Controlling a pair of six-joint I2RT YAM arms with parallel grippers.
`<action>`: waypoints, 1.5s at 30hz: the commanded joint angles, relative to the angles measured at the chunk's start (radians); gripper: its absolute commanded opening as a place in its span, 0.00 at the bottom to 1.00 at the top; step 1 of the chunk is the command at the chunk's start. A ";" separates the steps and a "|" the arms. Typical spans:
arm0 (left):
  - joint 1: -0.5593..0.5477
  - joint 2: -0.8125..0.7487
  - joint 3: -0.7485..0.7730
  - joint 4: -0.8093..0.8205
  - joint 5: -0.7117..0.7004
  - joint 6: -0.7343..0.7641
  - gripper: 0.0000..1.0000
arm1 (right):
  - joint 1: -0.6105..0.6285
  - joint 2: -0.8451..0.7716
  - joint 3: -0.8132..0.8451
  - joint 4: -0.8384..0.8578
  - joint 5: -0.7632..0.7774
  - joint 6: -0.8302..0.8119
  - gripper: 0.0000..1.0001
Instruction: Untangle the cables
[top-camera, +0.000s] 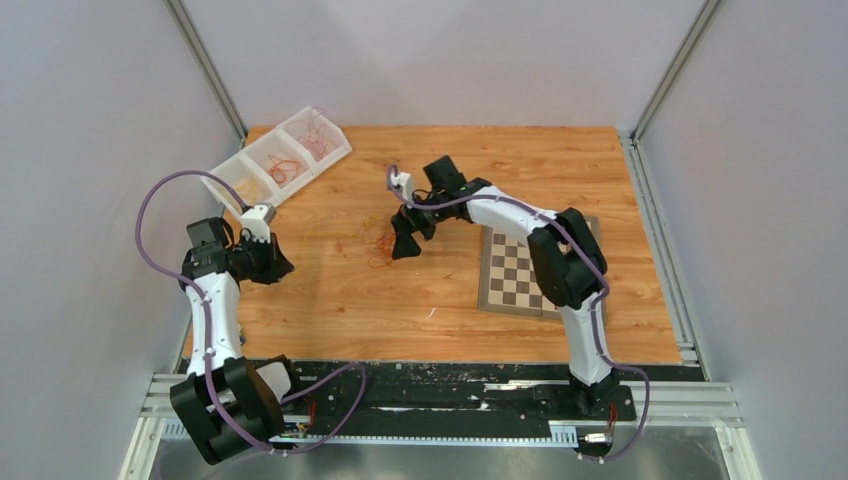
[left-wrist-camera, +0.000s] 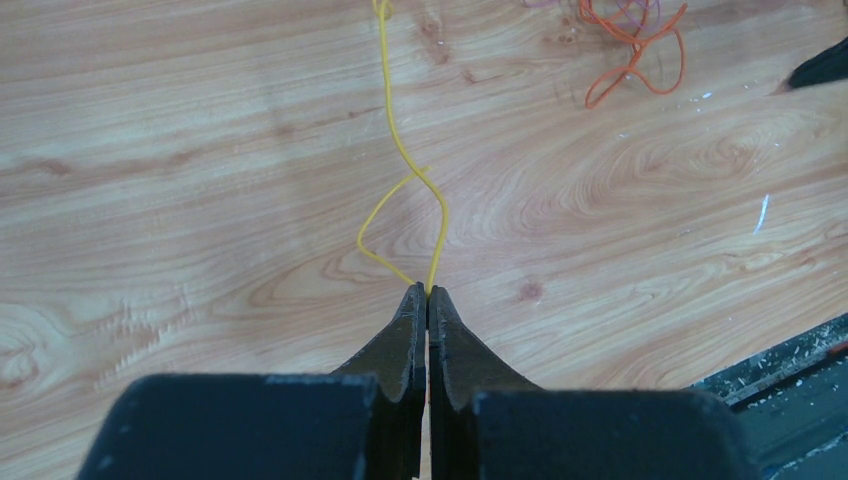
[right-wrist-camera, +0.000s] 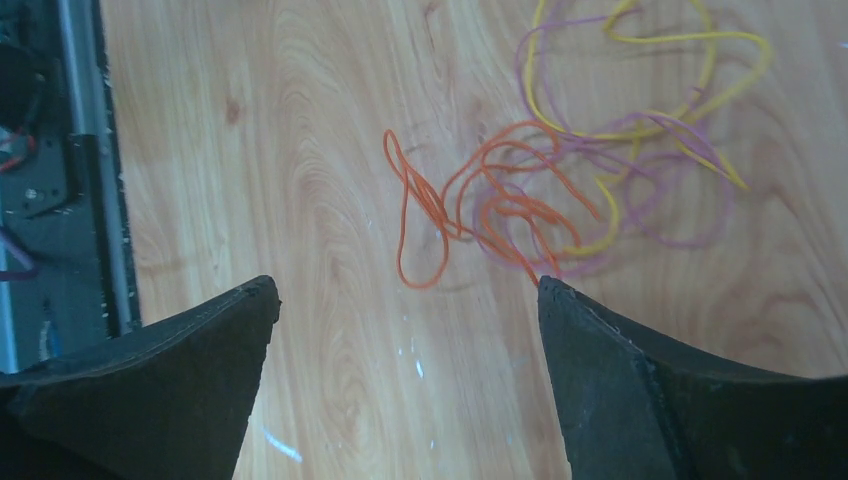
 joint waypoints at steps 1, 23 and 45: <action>-0.001 0.001 0.055 -0.016 -0.001 0.019 0.00 | 0.055 0.080 0.111 -0.025 0.113 -0.107 1.00; 0.056 0.071 0.027 0.117 -0.408 0.090 0.00 | -0.180 -0.052 0.056 -0.111 0.528 -0.292 0.00; 0.155 0.358 0.102 0.243 -0.586 0.171 0.00 | -0.703 -0.103 0.428 -0.096 0.618 -0.308 0.00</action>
